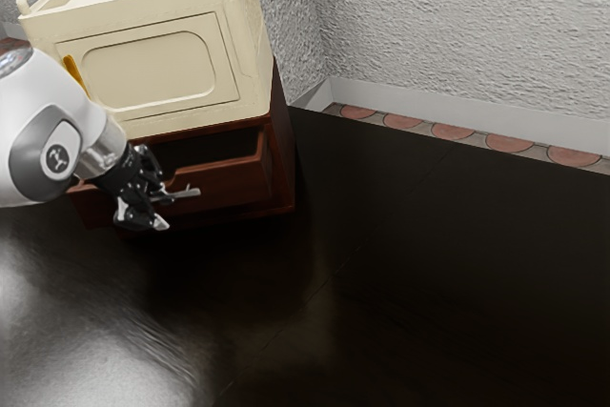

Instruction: Pull the drawer handle with one arm to open the drawer

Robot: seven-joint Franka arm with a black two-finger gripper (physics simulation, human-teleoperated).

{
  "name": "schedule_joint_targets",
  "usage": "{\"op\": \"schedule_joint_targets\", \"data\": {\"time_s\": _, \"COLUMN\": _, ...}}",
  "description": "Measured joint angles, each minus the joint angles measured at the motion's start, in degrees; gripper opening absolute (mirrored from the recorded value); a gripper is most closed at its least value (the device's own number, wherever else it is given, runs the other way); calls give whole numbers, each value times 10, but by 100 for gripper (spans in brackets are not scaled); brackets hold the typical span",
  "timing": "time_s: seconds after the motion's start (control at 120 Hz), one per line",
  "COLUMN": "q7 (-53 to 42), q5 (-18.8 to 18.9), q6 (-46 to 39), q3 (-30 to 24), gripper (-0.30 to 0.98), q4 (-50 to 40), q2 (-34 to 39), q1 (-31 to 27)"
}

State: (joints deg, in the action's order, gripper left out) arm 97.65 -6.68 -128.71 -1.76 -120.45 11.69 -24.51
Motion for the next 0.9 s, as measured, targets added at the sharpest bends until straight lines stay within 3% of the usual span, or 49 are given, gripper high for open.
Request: {"op": "schedule_joint_targets", "data": {"time_s": 0.9, "q7": 11, "q5": -12, "q6": -4, "q3": -4, "gripper": 25, "q4": -76, "q2": 74, "q1": 6}}
